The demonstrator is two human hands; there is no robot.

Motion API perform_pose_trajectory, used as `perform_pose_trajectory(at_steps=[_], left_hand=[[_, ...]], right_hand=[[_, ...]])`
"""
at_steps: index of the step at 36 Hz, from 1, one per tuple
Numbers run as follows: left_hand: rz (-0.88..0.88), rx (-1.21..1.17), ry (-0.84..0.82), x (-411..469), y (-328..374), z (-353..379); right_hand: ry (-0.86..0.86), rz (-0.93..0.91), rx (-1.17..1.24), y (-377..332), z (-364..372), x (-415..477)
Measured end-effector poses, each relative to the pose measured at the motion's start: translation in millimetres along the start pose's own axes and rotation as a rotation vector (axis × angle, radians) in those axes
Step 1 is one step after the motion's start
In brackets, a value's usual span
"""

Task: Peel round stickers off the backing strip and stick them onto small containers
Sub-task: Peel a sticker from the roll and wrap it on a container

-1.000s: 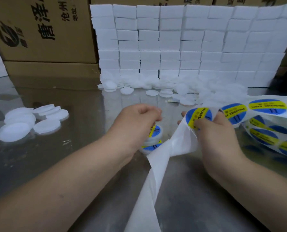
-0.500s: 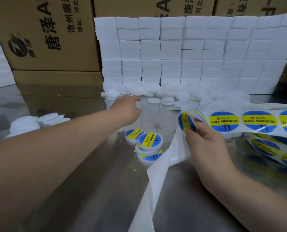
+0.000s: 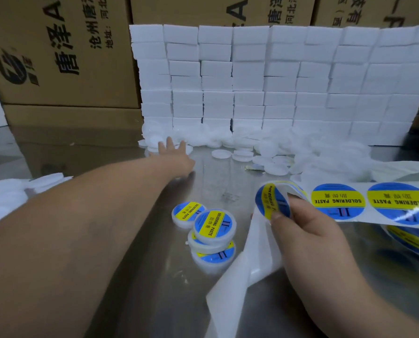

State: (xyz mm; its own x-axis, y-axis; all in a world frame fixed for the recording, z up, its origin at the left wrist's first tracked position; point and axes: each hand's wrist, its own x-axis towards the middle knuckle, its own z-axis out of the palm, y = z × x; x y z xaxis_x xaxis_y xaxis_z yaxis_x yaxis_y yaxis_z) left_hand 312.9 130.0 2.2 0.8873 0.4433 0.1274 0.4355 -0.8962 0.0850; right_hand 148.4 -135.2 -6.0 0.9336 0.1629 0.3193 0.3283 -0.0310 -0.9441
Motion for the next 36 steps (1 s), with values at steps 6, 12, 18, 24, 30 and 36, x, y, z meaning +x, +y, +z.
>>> perform_pose_trajectory(at_steps=[6, 12, 18, 24, 30, 36], left_hand=[[0.05, -0.036, 0.021, 10.3, -11.8, 7.4], [-0.059, -0.16, 0.161, 19.3, -13.1, 4.4], [-0.001, -0.142, -0.008, 36.5, -21.8, 14.7], [0.026, -0.066, 0.311, 43.7, -19.2, 14.5], [0.182, -0.207, 0.023, 45.4, -19.1, 15.0], [0.177, -0.259, 0.194, 31.7, -19.3, 11.9]], right_hand=[[-0.008, 0.038, -0.004, 0.1, -0.4, -0.2], [-0.015, 0.066, -0.003, -2.4, 0.6, -1.2], [-0.012, 0.062, -0.054, -2.5, -0.5, -0.9], [0.0, 0.102, -0.067, -4.1, 1.9, -1.5], [0.008, 0.106, -0.107, -3.8, 1.4, -1.6], [0.0, 0.105, -0.1, -4.8, 2.1, -1.6]])
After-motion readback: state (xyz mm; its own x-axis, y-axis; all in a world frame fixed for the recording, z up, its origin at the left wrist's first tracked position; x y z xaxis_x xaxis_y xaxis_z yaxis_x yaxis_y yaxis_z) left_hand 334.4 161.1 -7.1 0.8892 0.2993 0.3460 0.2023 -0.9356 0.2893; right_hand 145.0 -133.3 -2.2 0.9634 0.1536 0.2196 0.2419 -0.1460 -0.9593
